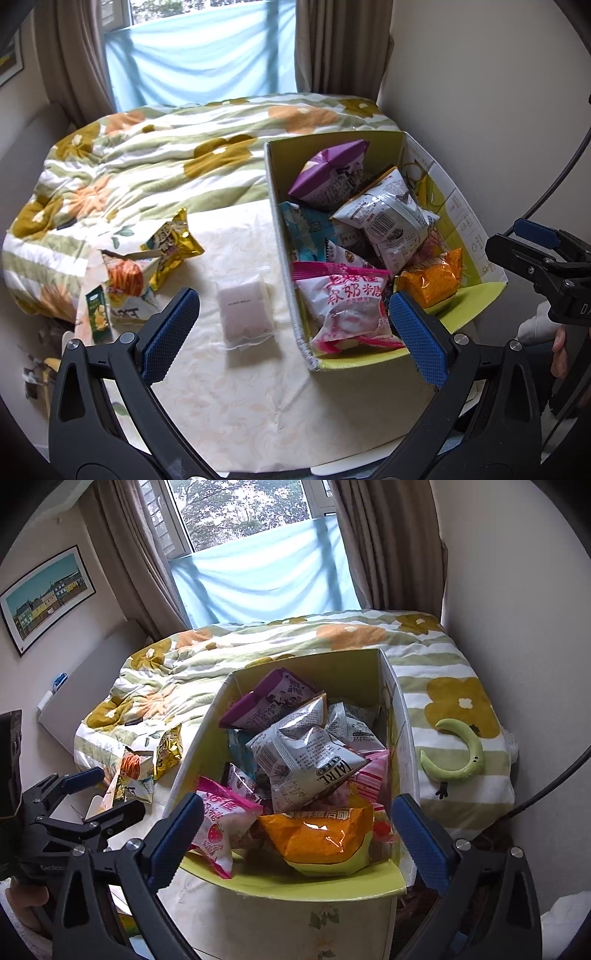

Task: Organize snacks
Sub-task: 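Withdraw both tools from the box back toward the remaining snacks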

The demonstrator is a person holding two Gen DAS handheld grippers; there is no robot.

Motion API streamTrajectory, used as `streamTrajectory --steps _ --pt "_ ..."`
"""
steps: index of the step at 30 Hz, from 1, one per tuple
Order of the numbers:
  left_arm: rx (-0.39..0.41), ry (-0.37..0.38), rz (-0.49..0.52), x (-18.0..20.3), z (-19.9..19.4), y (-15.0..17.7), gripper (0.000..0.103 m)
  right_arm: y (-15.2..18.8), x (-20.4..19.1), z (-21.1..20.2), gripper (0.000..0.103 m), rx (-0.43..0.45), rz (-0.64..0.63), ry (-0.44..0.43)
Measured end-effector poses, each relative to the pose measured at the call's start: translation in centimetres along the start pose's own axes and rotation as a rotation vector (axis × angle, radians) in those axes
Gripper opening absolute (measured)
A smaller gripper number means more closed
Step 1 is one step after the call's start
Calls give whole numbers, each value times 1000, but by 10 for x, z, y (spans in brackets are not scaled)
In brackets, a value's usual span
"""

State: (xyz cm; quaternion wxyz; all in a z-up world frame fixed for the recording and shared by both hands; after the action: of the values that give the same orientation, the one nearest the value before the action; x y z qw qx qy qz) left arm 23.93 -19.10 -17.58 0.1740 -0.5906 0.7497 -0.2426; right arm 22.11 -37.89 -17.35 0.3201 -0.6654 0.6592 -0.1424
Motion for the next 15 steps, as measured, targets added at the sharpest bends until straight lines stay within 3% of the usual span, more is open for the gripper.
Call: streamTrajectory --steps 7,15 --pt "27 -69 -60 -47 -34 15 102 -10 -39 -13 102 36 -57 -37" --pt "22 -155 -183 -146 -57 40 102 -21 -113 -1 102 61 -121 -90"
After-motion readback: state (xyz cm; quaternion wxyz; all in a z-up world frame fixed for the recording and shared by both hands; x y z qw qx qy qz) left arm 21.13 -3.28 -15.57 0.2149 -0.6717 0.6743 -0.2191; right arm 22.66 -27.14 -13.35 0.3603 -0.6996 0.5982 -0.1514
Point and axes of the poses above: each gripper's, at about its wrist camera, not at the fingertips, and z roughly the way its jaws point, x to its right, y to its underside, the point moved 7 cm from there along z, roughly the way its jaws point, and after that the axes turned 2 degrees about -x, right-handed, at the moved point
